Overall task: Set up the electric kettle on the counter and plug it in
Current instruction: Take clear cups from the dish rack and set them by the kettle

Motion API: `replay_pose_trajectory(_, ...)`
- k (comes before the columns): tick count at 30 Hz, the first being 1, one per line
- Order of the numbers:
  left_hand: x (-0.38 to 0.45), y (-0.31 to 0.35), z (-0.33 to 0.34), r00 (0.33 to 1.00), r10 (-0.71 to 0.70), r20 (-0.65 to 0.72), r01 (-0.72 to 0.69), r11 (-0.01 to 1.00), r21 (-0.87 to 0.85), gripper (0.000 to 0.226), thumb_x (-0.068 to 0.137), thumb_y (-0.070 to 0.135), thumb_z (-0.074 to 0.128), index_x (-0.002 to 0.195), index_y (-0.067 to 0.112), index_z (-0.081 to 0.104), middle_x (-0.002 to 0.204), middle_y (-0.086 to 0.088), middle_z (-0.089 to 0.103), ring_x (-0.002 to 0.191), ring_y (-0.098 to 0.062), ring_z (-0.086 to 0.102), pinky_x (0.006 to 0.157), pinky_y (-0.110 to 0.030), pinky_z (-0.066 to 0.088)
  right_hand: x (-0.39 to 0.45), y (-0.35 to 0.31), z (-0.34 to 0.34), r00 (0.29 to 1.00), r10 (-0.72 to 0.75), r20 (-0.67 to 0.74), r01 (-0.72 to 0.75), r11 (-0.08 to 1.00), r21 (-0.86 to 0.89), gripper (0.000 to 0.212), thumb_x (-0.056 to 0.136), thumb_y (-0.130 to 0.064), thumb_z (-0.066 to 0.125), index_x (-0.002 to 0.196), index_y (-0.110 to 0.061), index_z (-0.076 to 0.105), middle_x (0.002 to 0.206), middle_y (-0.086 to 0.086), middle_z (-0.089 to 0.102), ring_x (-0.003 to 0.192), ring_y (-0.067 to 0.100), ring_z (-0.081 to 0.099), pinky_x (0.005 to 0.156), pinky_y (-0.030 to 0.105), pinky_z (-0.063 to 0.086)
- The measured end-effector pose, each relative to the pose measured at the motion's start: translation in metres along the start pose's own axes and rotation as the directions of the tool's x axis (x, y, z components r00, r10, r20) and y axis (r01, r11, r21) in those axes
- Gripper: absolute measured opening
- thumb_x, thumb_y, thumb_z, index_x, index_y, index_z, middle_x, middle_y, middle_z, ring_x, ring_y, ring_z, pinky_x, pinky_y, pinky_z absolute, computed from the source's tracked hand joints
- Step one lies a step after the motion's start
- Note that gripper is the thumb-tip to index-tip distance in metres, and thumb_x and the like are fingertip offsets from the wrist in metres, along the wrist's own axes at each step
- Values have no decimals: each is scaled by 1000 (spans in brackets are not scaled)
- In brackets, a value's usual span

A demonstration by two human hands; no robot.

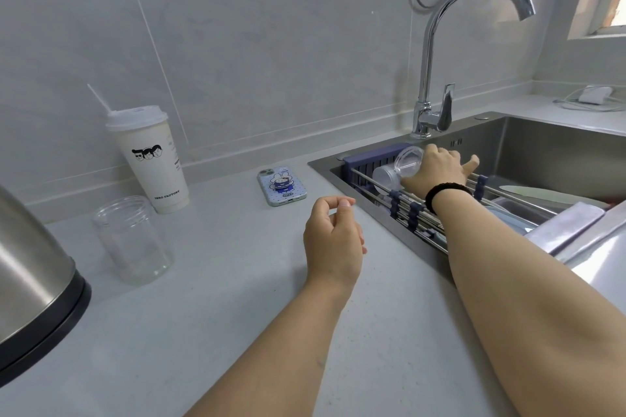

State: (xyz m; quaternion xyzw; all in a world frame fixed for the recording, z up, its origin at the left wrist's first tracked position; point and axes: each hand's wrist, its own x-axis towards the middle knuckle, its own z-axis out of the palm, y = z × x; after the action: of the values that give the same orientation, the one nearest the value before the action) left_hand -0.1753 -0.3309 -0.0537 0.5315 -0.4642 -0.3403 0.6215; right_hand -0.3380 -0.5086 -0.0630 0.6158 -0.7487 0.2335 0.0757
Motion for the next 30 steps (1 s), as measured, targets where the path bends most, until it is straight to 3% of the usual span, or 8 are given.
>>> replay_pose_trajectory(4,-1,-1,-4,1000,-13,-28,13,1000,-28,19,100,15,40,97,12,59,51,2,48,48,-10,44,41,-11,38,-12,-3,-6,993,101,-57,-90,979,182,71,77,-62,55,123,-8,49,121,12,57,116,33,51,105,56,23)
replay_pose_trajectory(7,-5,-2,-8,997,-24,-70,20,998,-55,19,99,13,41,94,12,59,46,6,46,41,-5,42,42,-14,39,-18,-7,-13,987,118,-112,-74,939,335,69,77,-58,56,123,-9,48,121,12,56,112,34,52,100,54,33)
replay_pose_trajectory(11,-10,-1,-15,992,-25,-123,18,998,-59,18,98,13,42,93,11,60,48,2,47,43,-9,43,41,-13,38,-32,-21,-26,974,72,-216,64,825,562,66,78,-46,64,127,-6,46,123,13,53,112,32,52,95,47,46)
replay_pose_trajectory(16,-17,2,-26,987,-41,-154,29,997,-77,18,97,11,43,91,10,60,44,7,45,40,-4,41,42,-15,40,-66,-37,-37,949,-8,-316,222,727,649,67,79,-38,70,131,-4,44,127,12,51,117,27,49,99,42,45)
replay_pose_trajectory(22,-31,3,-42,982,-53,-183,37,995,-93,17,96,10,44,90,10,60,48,3,46,40,-4,41,42,-14,40,-107,-53,-44,938,1,-347,267,635,725,61,76,-34,75,125,-8,49,120,6,55,113,21,51,92,27,40)
replay_pose_trajectory(26,-39,6,-55,969,-49,-243,29,996,-86,17,96,10,44,89,11,60,52,0,49,41,-6,45,45,-14,41,-139,-76,-52,960,25,-280,226,524,821,61,76,-45,69,125,-12,50,117,2,57,109,16,53,95,33,45)
replay_pose_trajectory(30,-43,4,-76,936,-19,-351,12,1000,-22,17,95,12,44,86,19,57,64,0,62,65,-17,61,63,-27,46,-179,-102,-60,976,-13,-217,201,432,879,55,77,-44,69,121,-14,53,114,-1,57,104,11,54,94,24,42)
